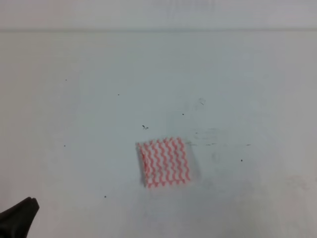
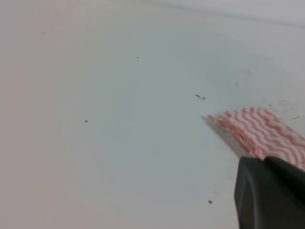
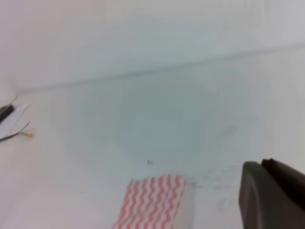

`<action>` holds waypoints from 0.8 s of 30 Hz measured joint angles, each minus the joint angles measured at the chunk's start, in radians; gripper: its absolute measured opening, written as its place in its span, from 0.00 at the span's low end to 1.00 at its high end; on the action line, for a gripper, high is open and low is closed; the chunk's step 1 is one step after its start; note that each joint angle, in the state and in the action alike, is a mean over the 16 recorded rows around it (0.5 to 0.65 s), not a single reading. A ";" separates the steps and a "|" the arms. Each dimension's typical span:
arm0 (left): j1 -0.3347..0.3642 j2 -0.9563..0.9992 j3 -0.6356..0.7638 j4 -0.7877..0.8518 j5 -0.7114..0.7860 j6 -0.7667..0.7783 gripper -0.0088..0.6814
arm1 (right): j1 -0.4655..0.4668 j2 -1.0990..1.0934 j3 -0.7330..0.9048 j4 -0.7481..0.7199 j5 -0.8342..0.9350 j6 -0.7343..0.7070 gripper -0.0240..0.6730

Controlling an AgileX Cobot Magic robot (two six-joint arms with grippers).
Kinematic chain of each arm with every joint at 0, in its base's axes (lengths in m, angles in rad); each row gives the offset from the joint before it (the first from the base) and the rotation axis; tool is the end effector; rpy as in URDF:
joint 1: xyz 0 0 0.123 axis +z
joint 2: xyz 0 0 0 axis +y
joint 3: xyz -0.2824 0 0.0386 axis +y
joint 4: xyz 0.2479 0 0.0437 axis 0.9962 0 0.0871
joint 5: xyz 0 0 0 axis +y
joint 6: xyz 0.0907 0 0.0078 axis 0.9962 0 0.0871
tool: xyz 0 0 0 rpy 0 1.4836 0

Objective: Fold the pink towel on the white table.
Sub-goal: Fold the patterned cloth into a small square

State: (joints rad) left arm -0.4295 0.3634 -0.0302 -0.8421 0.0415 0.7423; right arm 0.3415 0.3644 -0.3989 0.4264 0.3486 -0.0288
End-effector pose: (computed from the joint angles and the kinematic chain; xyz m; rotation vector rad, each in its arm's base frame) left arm 0.0769 -0.0384 0.1950 0.3276 1.8339 -0.3969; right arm 0.0753 0.0405 0.2941 -0.0752 1.8103 0.6398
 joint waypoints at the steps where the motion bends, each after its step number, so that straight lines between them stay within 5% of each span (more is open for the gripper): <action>1: 0.000 0.001 0.003 0.000 -0.004 0.000 0.00 | 0.000 -0.021 0.035 0.000 -0.030 0.000 0.01; 16: 0.000 0.005 0.009 0.002 -0.016 0.000 0.01 | -0.001 -0.092 0.387 0.013 -0.441 -0.020 0.01; 24: 0.000 0.003 0.009 0.001 -0.015 0.000 0.01 | -0.006 -0.088 0.420 0.141 -0.547 -0.250 0.01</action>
State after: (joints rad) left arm -0.4293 0.3662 -0.0210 -0.8407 0.0264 0.7420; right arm 0.3354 0.2764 0.0208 0.5678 -0.1980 -0.2791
